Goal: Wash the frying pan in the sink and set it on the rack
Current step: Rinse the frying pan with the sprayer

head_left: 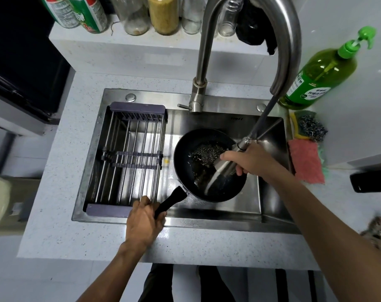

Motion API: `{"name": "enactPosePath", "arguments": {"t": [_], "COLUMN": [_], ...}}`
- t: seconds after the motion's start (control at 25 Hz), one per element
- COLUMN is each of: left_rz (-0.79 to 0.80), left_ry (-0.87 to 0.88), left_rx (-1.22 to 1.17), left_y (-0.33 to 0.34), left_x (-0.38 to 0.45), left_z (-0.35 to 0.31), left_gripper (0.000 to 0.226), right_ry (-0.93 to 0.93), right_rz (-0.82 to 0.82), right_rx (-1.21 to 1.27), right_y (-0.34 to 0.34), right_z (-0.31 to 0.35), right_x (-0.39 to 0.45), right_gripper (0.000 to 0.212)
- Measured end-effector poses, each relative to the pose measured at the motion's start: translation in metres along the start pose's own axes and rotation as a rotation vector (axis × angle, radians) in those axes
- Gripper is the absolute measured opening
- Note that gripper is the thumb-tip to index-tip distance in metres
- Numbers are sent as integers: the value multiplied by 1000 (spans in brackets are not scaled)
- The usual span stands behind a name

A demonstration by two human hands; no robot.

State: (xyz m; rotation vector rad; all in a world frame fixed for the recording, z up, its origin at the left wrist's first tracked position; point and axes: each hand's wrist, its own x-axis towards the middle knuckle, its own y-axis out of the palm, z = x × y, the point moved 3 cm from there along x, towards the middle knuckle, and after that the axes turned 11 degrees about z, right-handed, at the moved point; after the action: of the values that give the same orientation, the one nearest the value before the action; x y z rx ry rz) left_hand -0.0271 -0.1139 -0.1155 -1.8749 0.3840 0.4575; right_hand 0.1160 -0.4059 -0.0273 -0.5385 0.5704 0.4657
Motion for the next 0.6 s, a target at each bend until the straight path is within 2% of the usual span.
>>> {"name": "enactPosePath", "arguments": {"t": [0.16, 0.4, 0.6], "left_rz": [20, 55, 52], "left_ry": [-44, -46, -42], "left_rx": [-16, -15, -1], "left_y": [0, 0, 1], "left_x": [1, 1, 1], "left_z": [3, 2, 3], "left_gripper": [24, 26, 27], "right_ry": [-17, -1, -9], "right_rz": [-17, -158, -232], "right_rx": [133, 356, 392], "right_y": [14, 19, 14], "right_z": [12, 20, 23], "right_x": [11, 30, 43], "right_gripper": [31, 30, 29]}}
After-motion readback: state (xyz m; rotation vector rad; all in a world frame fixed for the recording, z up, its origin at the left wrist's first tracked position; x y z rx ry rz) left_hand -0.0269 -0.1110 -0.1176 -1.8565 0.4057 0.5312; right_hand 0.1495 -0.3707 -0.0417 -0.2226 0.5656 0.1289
